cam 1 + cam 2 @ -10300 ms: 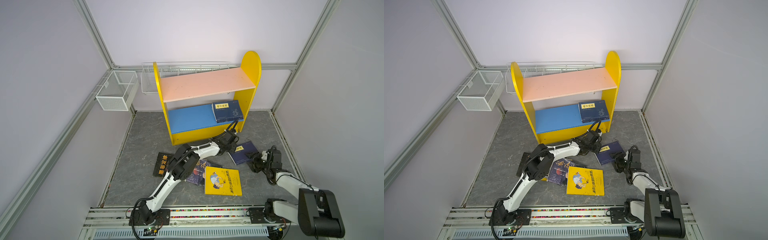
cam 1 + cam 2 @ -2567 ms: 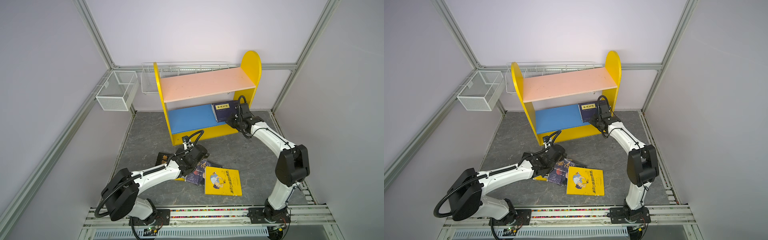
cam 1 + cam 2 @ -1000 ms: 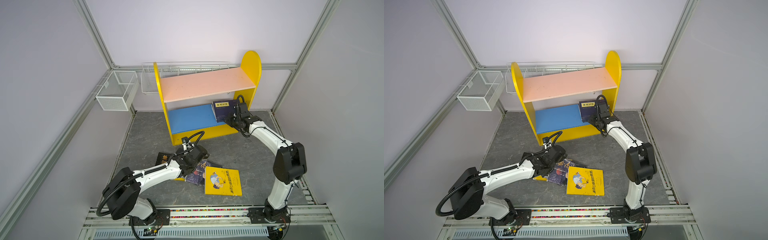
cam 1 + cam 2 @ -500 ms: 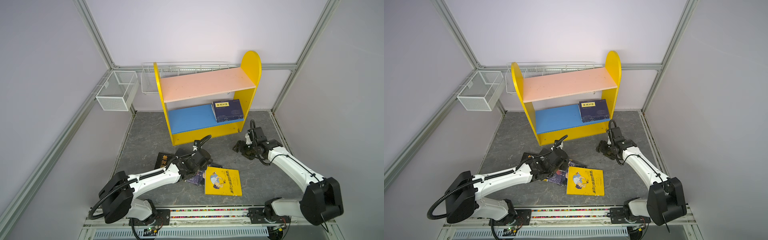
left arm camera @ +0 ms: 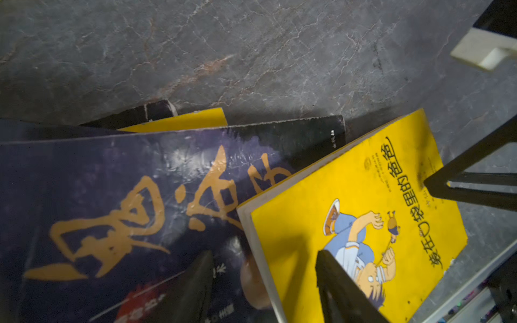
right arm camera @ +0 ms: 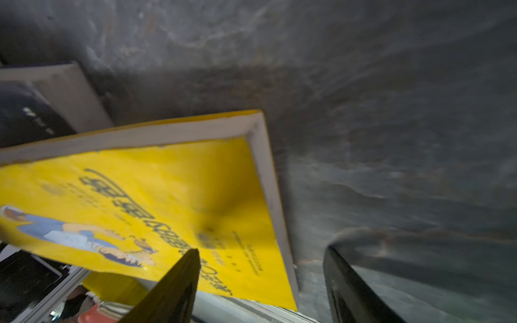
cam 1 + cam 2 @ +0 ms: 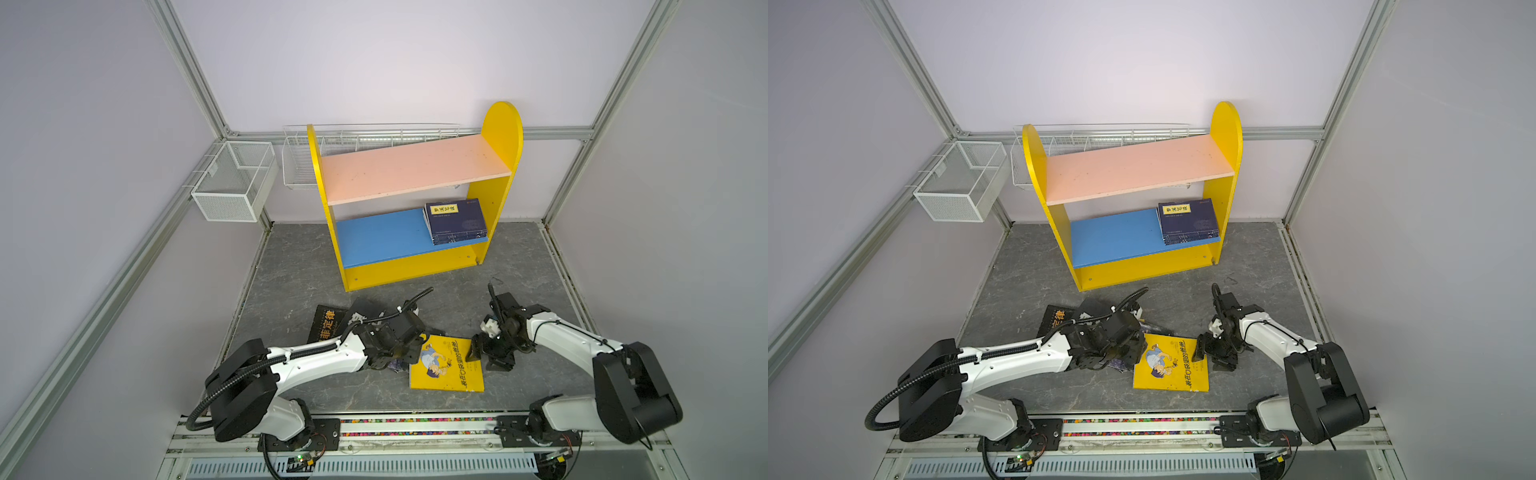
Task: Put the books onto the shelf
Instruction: 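Reach both grippers down to the yellow cartoon-cover book on the floor, then tilt the yellow book upright with the right gripper while the left holds floor books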
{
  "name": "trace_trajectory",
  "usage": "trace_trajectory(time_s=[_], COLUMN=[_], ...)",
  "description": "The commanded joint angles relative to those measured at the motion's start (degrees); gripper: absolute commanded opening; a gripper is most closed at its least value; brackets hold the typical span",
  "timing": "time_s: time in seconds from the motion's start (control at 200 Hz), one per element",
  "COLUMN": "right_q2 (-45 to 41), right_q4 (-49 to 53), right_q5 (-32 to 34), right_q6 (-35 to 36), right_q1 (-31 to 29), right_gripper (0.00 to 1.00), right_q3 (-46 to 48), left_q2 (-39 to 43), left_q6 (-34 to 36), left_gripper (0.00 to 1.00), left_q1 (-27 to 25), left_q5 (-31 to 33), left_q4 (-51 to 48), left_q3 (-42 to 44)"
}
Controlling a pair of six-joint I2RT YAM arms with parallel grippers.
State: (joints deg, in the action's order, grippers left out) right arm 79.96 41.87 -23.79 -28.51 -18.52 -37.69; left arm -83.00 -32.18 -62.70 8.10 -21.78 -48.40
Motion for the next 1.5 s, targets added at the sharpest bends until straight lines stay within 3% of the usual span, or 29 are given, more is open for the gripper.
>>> trace_trajectory(time_s=[0.0, 0.225, 0.49, 0.65, 0.78, 0.93, 1.065, 1.265, 1.495], right_q2=[4.35, 5.68, 13.65, 20.65, 22.36, 21.78, 21.47, 19.81, 21.75], right_q4=[-7.95, -11.02, -25.99, -21.94, -19.94, -17.62, -17.50, -18.07, -27.21], right_q5=[-3.94, -7.58, -14.99, -13.49, -9.79, -2.76, 0.32, -2.32, -9.78], right_q6=[1.31, 4.02, -7.03, -4.92, -4.58, -4.71, -6.58, -6.02, -9.27], right_q1=[-1.04, -2.69, -6.35, -9.94, -10.34, -10.03, -8.53, -7.55, -7.64], right_gripper=[0.71, 0.59, 0.54, 0.53, 0.55, 0.58, 0.60, 0.60, 0.60], right_q3=[3.20, -4.73, -15.85, -27.74, -31.40, -29.97, -25.84, -19.26, -13.64], left_q2=[-3.13, -2.98, 6.04, 11.06, 12.11, 10.51, 8.19, 7.05, 8.42], left_q6=[0.60, -7.41, -18.71, -23.44, -25.39, -27.46, -27.62, -28.20, -28.66], left_gripper=[0.61, 0.61, 0.61, 0.58, 0.54, 0.42, 0.39, 0.38, 0.37], left_q1=[-0.06, 1.74, 9.33, 10.82, 10.87, 10.90, 10.93, 10.93, 10.93], left_q5=[-4.03, 4.23, 12.24, 16.60, 18.74, 20.06, 20.29, 20.47, 20.38], left_q4=[-3.78, -9.49, -11.62, -11.01, -11.52, -13.18, -13.70, -14.79, -14.41], left_q3=[0.98, 1.69, 8.52, 12.52, 13.60, 14.04, 13.82, 14.02, 14.96])
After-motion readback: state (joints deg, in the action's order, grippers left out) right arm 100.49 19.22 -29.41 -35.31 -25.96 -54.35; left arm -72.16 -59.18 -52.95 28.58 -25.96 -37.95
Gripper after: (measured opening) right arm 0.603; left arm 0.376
